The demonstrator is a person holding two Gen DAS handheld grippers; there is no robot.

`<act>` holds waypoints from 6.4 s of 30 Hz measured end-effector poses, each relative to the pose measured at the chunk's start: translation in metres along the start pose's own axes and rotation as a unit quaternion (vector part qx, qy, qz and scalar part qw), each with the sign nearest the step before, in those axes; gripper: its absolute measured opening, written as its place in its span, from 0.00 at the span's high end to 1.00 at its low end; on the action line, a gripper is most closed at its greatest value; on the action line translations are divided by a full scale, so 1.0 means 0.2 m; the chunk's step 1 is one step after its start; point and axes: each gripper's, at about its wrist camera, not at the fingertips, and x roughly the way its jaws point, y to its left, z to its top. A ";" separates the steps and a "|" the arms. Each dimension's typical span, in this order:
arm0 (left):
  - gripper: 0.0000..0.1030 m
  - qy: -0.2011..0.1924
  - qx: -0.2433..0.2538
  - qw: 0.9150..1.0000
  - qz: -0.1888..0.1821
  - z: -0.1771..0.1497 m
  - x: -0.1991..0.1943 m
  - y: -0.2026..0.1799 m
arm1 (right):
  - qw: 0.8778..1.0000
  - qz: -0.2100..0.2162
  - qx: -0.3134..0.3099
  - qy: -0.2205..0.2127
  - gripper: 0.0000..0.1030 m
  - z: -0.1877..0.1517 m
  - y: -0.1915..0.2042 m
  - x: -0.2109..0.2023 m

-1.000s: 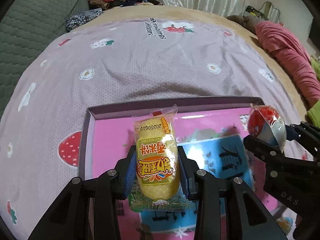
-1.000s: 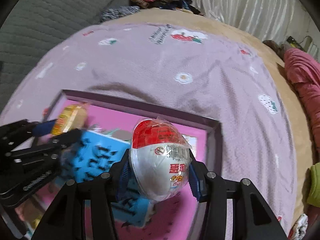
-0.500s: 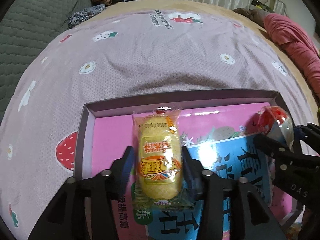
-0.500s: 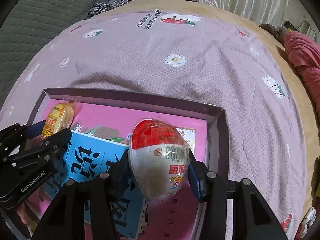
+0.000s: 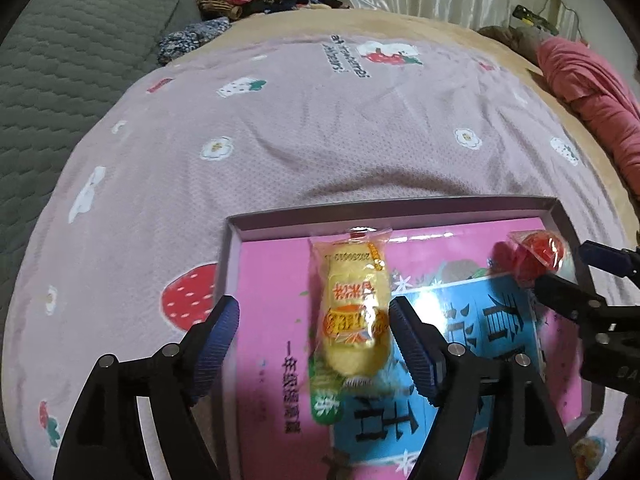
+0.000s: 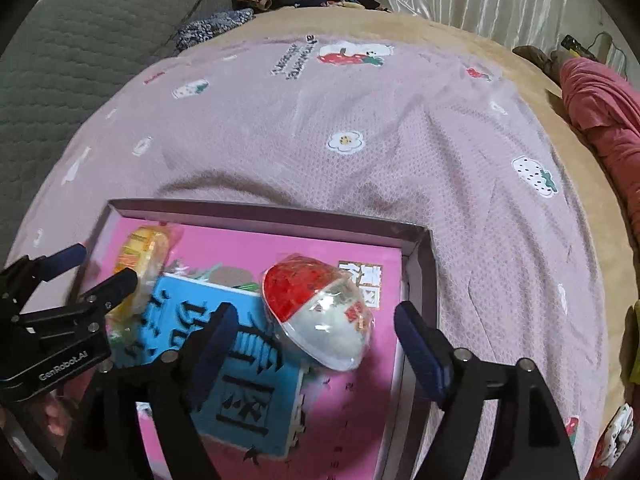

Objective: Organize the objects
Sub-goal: 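Open the left tool releasing the cake while the right tool releases the egg into the tray, then withdraw both tools back toward the remaining snacks, then grasp the blue cookie pack with the left tool while the right tool grasps the walnut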

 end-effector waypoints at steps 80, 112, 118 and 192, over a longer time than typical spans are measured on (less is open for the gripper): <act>0.14 -0.111 0.001 0.992 -0.065 -1.51 -1.64 -0.13 | 0.985 0.054 -0.048 -0.154 0.01 -1.64 0.25 -1.62; 0.14 -0.076 0.000 0.995 -0.070 -1.64 -1.34 -0.19 | 0.988 0.035 -0.031 -0.150 0.01 -1.80 0.21 -1.38; 0.14 -0.070 0.000 0.995 -0.067 -1.65 -1.30 -0.19 | 0.989 0.031 -0.023 -0.143 0.01 -1.81 0.19 -1.33; 0.48 -0.032 0.021 0.997 -0.063 -1.45 -0.66 -0.29 | 0.994 0.031 0.035 -0.098 0.66 -1.78 -0.03 -0.76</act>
